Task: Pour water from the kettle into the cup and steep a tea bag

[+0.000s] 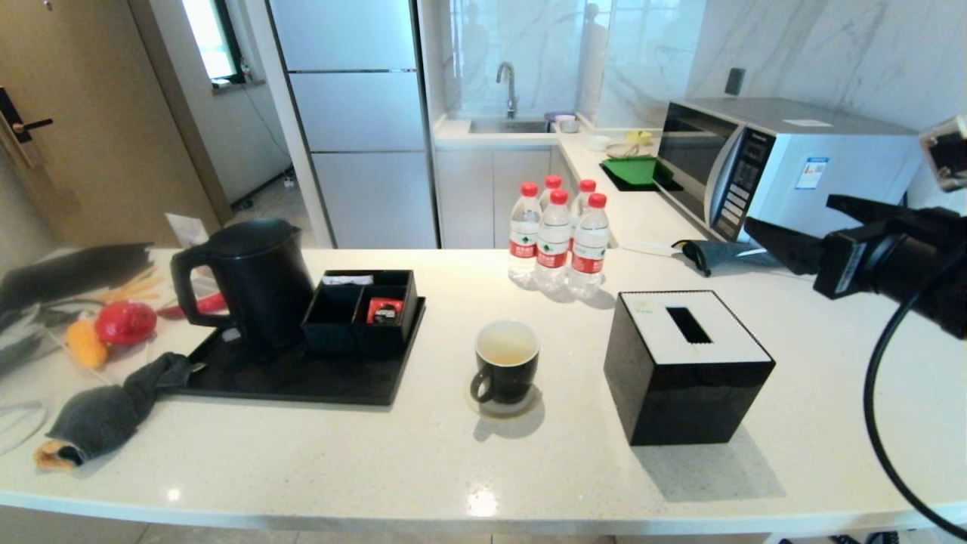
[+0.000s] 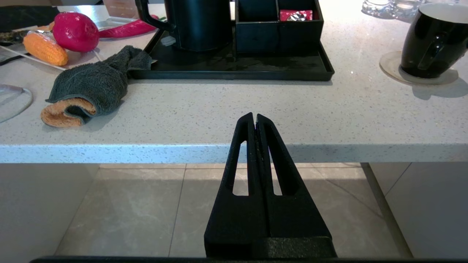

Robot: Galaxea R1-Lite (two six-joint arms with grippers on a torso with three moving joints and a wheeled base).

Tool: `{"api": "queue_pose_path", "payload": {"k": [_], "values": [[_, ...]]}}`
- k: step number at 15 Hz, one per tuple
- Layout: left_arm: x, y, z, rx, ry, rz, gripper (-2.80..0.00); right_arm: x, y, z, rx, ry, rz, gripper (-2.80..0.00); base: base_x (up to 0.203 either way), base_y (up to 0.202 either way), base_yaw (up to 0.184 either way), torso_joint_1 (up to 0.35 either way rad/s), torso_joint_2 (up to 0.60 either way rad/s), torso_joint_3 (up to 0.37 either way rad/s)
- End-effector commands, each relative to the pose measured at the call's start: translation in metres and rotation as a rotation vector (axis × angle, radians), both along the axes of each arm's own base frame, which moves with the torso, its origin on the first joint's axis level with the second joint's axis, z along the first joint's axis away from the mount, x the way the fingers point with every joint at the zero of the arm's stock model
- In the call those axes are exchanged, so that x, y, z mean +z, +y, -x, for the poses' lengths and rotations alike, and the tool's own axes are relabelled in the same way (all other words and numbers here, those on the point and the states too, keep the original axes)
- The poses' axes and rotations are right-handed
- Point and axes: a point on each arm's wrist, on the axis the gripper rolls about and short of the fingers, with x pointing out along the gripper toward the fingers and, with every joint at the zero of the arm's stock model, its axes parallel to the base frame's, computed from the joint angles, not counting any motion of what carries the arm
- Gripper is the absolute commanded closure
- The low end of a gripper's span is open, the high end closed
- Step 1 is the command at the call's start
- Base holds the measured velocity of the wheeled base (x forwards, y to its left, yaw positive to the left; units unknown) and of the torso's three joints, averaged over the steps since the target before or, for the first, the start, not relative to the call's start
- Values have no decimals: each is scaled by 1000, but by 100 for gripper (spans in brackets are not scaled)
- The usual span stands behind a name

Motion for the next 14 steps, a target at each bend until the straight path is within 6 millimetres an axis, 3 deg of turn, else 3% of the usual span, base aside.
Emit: {"api": "queue_pose_path", "payload": {"k": [1, 6, 10, 14], "values": [[0, 0, 0, 0, 0, 0, 0, -7, -4, 15, 2, 8, 2, 0, 0, 0, 0, 0, 0, 0], [0, 0, 0, 0, 0, 0, 0, -21, -10, 23, -28, 55, -81, 0, 0, 0, 0, 0, 0, 0], [0, 0, 0, 0, -1, 0, 0, -39, -36, 24, -158, 9, -103, 0, 0, 0, 0, 0, 0, 0], [0, 0, 0, 0, 0, 0, 0, -60, -59, 40, -274, -61, -158, 0, 0, 0, 0, 0, 0, 0]]}}
